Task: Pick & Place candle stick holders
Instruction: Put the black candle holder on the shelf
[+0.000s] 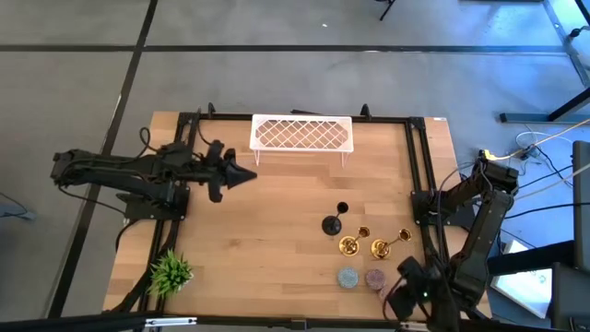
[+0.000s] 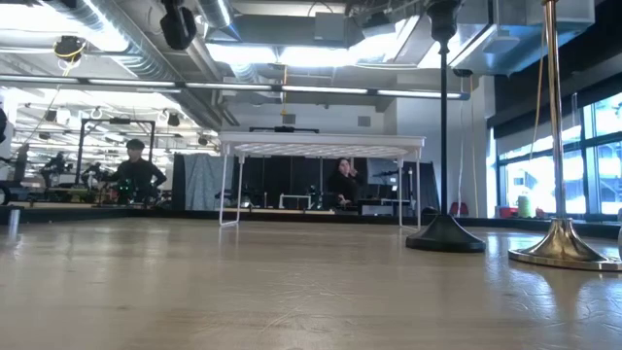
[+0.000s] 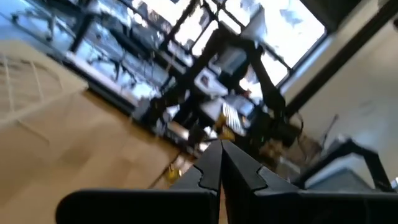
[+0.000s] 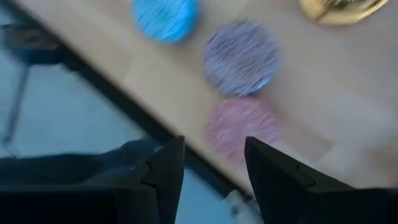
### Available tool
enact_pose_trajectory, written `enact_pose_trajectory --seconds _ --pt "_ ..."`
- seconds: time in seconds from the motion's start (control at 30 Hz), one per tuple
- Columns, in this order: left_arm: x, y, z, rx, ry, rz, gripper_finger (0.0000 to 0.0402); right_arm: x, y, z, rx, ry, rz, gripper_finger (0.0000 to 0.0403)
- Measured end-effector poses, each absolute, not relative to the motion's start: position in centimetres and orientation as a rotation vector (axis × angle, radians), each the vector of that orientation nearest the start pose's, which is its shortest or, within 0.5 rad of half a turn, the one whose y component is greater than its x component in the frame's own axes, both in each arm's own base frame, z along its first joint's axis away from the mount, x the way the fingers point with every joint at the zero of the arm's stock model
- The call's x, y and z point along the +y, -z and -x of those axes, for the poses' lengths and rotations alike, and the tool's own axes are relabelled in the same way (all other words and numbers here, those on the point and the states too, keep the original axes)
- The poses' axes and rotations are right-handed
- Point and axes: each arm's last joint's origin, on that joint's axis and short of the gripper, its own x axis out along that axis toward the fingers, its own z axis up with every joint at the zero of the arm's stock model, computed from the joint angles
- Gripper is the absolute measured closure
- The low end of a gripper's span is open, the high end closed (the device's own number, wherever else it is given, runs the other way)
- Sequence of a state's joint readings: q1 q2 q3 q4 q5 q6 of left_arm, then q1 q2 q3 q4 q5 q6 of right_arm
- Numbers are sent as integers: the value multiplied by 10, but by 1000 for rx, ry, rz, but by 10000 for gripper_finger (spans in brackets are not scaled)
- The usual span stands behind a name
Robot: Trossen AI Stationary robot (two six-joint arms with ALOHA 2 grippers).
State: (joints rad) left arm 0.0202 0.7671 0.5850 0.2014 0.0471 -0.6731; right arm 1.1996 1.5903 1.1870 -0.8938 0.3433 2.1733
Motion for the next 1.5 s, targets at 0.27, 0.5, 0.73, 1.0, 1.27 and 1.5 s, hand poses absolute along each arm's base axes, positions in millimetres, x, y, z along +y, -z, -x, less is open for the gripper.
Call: enact_pose_trajectory --seconds 0.27,0.5,0.73,1.0,1.27,1.5 --pt "-15 -274 -211 194 151 605 398 282 -268 -127 1034 219 -1155 232" --pt "-27 -245 -248 223 183 533 378 243 -317 -132 823 107 -1212 232" --pt "-28 -232 -282 166 160 441 329 196 -376 -136 313 23 -1067 232" --pt "-40 -236 -338 189 159 275 277 163 -419 -134 -7 90 -792 231" --pt "-42 -217 -362 299 43 256 257 152 -426 -130 -68 209 -642 231" --pt "-33 -216 -371 190 -74 336 255 143 -430 -125 -90 295 -562 231"
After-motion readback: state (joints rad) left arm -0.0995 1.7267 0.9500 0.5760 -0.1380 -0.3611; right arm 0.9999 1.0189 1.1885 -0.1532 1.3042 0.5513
